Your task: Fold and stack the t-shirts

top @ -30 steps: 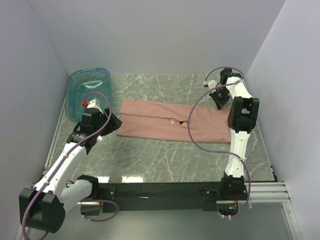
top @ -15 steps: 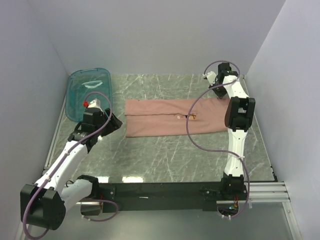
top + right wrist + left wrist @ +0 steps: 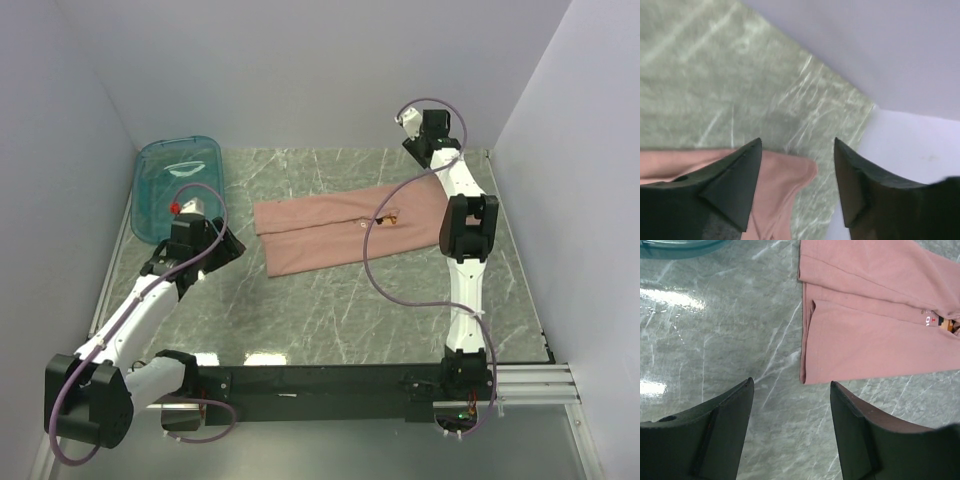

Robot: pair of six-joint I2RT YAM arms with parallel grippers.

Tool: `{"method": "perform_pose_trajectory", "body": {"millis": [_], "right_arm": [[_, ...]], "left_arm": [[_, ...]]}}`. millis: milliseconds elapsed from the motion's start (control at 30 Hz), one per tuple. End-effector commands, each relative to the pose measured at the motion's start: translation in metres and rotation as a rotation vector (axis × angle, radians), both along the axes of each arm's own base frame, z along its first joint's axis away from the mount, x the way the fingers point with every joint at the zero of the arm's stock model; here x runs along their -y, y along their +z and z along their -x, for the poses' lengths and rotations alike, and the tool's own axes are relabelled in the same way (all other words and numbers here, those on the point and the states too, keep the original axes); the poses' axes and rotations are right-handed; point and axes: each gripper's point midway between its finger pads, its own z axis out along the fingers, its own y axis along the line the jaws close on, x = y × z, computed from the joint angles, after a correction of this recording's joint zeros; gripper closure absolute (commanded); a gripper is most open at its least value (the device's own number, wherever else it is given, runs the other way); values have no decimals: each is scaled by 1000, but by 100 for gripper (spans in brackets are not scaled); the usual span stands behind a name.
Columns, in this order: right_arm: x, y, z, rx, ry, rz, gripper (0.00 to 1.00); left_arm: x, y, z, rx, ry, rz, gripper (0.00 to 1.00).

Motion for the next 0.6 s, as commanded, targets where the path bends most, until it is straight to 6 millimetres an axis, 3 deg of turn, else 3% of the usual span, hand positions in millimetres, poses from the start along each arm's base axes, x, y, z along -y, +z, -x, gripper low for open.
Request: {"method": "perform_pose_trajectory", "body": {"millis": [0,33,67,100,133,167,200,233,267,300,333,367,400,433,533,567], "right_arm": [[-20,73,-6,155,21,-82,30],[-27,94,4,158,58,-102,30],[-39,96,15,125,116,-125,29],[-67,70,39,-3,251,-163,29],[-84,95,61,-11,345,-187,29],[-104,91,81,-67,439,-207,31],[-117,63,121,-220,554,-206,33],[-156,83,154,-225,723,-266,33],[-168,56,195,-340,822,-275,33],[-182,54,217,-356,884,-295,33],[-213,75,247,-316,990,-286,33],[-227,71,266,-324,1036,-276,33],[-240,46,292,-363,1066,-270,33],[-271,56,318,-326,1143,-240,33],[-302,29,338,-285,1092,-132,34],[-323,24,351,-265,1105,-79,34]], "left_arm": [[-1,25,-11,69,16,8,33],[-1,27,-11,75,15,8,32],[-1,31,-11,88,14,9,32],[-7,34,-12,103,36,-10,32],[-8,37,-12,113,40,-13,32],[-10,47,-12,144,48,-14,32],[-13,51,-12,159,59,-25,32],[-20,57,-12,179,88,-47,32],[-25,71,-11,225,101,-58,31],[-28,79,-10,250,113,-67,30],[-35,85,-9,271,139,-84,24],[-38,97,-6,306,154,-85,19],[-41,100,-4,319,163,-88,14],[-45,102,-2,323,186,-94,1],[-43,107,3,342,170,-75,1],[-40,106,5,337,156,-64,1]]}}
